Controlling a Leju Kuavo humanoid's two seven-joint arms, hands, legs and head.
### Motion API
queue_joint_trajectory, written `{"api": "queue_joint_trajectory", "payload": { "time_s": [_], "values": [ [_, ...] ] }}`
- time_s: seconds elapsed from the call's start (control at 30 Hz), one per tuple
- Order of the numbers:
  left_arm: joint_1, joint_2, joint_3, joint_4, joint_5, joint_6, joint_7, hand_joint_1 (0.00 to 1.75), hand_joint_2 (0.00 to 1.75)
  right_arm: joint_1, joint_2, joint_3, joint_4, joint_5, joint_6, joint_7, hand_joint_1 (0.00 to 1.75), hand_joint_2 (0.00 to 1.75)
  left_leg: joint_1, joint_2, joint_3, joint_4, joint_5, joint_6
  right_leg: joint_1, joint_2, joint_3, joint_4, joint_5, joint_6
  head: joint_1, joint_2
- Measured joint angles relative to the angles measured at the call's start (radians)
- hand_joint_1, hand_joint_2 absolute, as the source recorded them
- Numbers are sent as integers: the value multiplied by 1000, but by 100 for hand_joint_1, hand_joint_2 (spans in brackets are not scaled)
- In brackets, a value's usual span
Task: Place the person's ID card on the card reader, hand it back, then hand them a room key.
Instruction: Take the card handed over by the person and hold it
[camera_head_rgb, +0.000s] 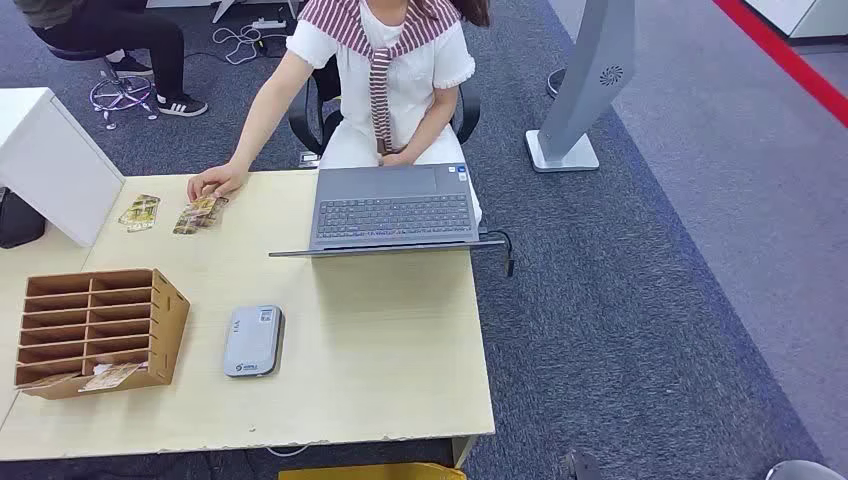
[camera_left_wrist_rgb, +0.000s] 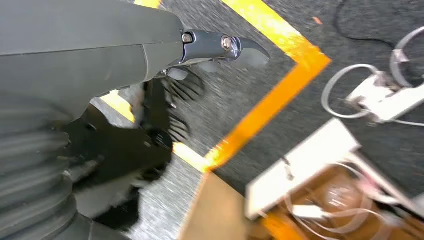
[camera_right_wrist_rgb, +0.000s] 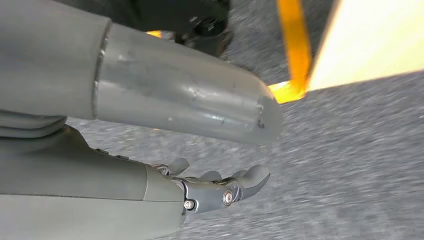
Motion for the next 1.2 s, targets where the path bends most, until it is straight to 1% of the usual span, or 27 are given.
{"api": "queue_joint_trajectory", "payload": {
  "time_s": [0.03, 0.07, 0.13, 0.27, 0.43, 0.7, 1.0, 1.2],
  "values": [
    [-4, 3, 6, 0, 6, -5, -1, 0, 58, 0, 1, -2, 2, 10, -5, 12, 0, 0, 0, 0, 0, 0, 0, 0, 0, 0, 0, 0, 0, 0, 0, 0],
    [-8, 5, 11, 0, 11, -8, -1, 0, 87, 0, 2, -4, 4, 19, -9, 24, 0, 0, 0, 0, 0, 0, 0, 0, 0, 0, 0, 0, 0, 0, 0, 0],
    [-20, 12, 33, -7, 32, -21, -2, 0, 175, 0, 6, -10, 11, 57, -26, 72, 0, 0, 0, 0, 0, 0, 0, 0, 0, 0, 0, 0, 0, 0, 0, 0],
    [-30, 12, 76, -65, 65, -34, 4, 0, 175, 1, 15, -13, 23, 130, -49, 161, 0, 0, 0, 0, 0, 0, 1, -1, 0, 0, 0, 1, 0, 0, 0, 0],
    [-29, -15, 107, -195, 86, -31, 13, 0, 175, 1, 26, -13, 35, 206, -68, 231, 0, 0, 0, 0, 0, 0, 1, -1, 0, 0, 0, 1, 0, 0, 0, 0],
    [11, -68, 109, -462, 97, 10, 16, 0, 175, 1, 36, -9, 46, 303, -87, 292, 0, 0, 0, 0, 0, 0, 1, -1, 0, 0, 0, 1, 0, 0, 0, 0],
    [76, -132, 106, -786, 103, 60, 5, 0, 175, 2, 48, 8, 57, 404, -100, 345, 0, 0, 0, 0, 0, 0, 2, -1, 0, -2, 0, 1, 1, -1, 0, 0],
    [128, -162, 76, -985, 89, 98, -6, 0, 175, 6, 54, 29, 64, 473, -104, 370, 0, 0, 2, 1, -1, 1, 2, -1, 3, 0, -1, 0, 2, -2, 0, 0]
  ]
}}
